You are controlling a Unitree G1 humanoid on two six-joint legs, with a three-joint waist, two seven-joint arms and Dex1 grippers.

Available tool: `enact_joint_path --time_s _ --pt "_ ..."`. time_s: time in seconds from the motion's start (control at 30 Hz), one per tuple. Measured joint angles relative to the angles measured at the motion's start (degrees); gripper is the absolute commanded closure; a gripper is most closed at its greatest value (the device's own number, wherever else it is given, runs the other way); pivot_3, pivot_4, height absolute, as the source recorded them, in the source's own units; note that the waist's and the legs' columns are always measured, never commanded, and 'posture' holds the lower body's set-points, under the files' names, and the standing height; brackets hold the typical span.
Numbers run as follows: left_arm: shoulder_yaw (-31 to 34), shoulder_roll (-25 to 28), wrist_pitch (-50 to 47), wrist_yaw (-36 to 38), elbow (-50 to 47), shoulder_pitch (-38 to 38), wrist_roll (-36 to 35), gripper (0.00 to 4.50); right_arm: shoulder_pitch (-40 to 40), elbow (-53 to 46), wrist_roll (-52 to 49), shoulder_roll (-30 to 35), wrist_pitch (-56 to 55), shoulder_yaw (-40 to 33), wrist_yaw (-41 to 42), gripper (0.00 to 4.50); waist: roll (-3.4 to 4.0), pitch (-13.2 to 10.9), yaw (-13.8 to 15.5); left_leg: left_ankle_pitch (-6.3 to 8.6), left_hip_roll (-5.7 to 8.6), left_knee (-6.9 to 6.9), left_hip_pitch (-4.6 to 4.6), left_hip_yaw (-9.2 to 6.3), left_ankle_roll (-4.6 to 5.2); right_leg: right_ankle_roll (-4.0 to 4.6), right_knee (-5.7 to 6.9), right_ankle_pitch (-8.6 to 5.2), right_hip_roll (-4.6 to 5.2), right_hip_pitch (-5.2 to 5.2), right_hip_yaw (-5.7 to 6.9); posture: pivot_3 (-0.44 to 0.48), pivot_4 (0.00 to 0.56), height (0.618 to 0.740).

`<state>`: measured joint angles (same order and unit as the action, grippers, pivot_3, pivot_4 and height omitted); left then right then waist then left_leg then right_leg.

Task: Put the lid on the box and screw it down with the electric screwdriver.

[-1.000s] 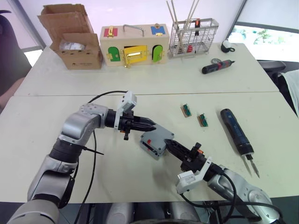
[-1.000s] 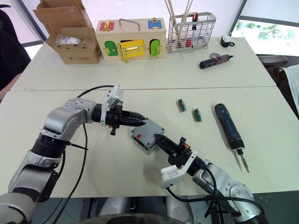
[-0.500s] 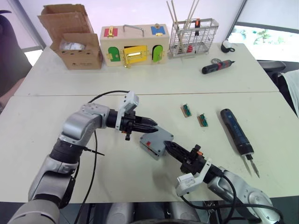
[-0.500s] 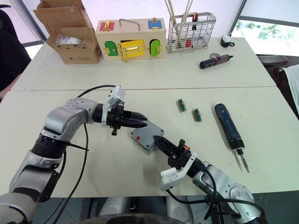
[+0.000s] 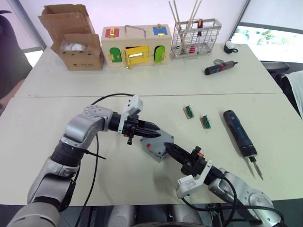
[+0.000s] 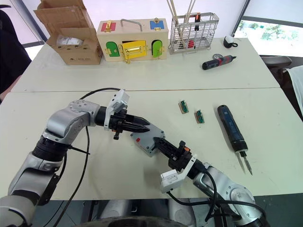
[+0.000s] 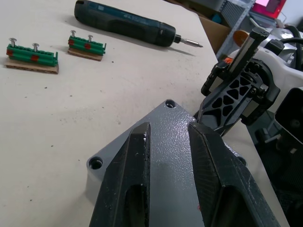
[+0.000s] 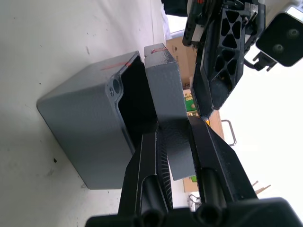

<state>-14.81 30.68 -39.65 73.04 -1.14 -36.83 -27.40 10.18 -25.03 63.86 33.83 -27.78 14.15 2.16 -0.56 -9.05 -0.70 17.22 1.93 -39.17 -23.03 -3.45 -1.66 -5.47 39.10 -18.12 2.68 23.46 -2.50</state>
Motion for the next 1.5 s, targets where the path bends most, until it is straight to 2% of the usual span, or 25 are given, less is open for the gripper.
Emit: enact_joint_path --time_s 0.2,0.57,0.83,1.03,1.17,1.2,1.37,1.5 --pt "-2.8 0.7 3.8 1.6 0.3 0.6 3.1 3.27 0.3 0.0 0.0 0.0 0.4 0.0 -0.1 4.39 0.0 0.0 0.1 0.0 0.01 0.0 0.04 0.0 0.0 0.0 0.0 0.0 0.0 -0.05 0.0 0.0 0.15 0.74" --pt "-3.9 -0.4 7.0 2.3 1.6 0.7 4.7 3.27 1.2 0.0 0.0 0.0 1.3 0.0 -1.0 4.39 0.0 0.0 0.1 0.01 0.02 0.0 0.13 0.0 0.02 0.0 0.0 0.0 0.01 -0.14 0.0 0.0 0.15 0.74" --pt "-4.8 -0.8 12.2 4.1 3.5 0.7 6.9 3.27 2.1 0.0 0.0 0.0 1.3 0.0 -1.4 4.39 0.0 0.0 0.1 0.22 0.04 0.05 0.62 -0.02 0.38 -0.04 -0.05 -0.06 0.01 -0.68 0.0 0.0 0.15 0.74" --pt "-6.2 -1.2 15.3 4.3 4.5 0.8 8.7 3.33 2.7 0.0 -0.8 0.1 1.5 -0.6 -2.3 1.56 -0.01 0.1 0.1 0.23 0.07 0.05 0.76 -0.04 0.4 -0.08 -0.06 -0.09 0.03 -0.82 -0.02 0.0 0.15 0.74" --pt "-6.8 -1.2 16.9 4.2 4.3 1.3 9.9 3.33 2.7 -0.6 -1.2 0.4 1.4 -1.4 -3.1 0.35 -0.03 0.3 0.1 0.28 0.07 0.06 1.05 -0.05 0.49 -0.11 -0.12 -0.13 0.02 -1.15 -0.02 0.0 0.15 0.74" --pt "-6.8 -1.2 17.1 4.1 4.2 1.5 10.1 3.33 2.7 -0.7 -1.2 0.5 1.3 -1.5 -3.2 0.17 -0.05 0.3 0.1 0.3 0.07 0.06 1.1 -0.05 0.52 -0.12 -0.14 -0.14 0.03 -1.21 -0.02 0.0 0.15 0.74" --pt "-6.8 -1.3 18.3 3.2 3.3 3.1 11.0 3.33 3.7 -1.4 -2.4 2.7 0.5 -2.5 -3.2 0.17 -0.04 0.5 0.3 0.38 0.12 0.07 1.34 -0.04 0.66 -0.18 -0.19 -0.18 0.08 -1.49 -0.05 0.0 0.15 0.74" --pt "-7.5 -1.6 19.5 2.8 3.2 3.5 11.8 3.33 4.6 -1.4 -2.9 3.9 -0.3 -3.5 -3.2 0.17 0.08 0.6 0.4 0.46 0.12 0.18 1.72 -0.21 0.8 -0.23 -0.79 -0.24 0.06 -2.16 0.0 0.0 0.15 0.74"
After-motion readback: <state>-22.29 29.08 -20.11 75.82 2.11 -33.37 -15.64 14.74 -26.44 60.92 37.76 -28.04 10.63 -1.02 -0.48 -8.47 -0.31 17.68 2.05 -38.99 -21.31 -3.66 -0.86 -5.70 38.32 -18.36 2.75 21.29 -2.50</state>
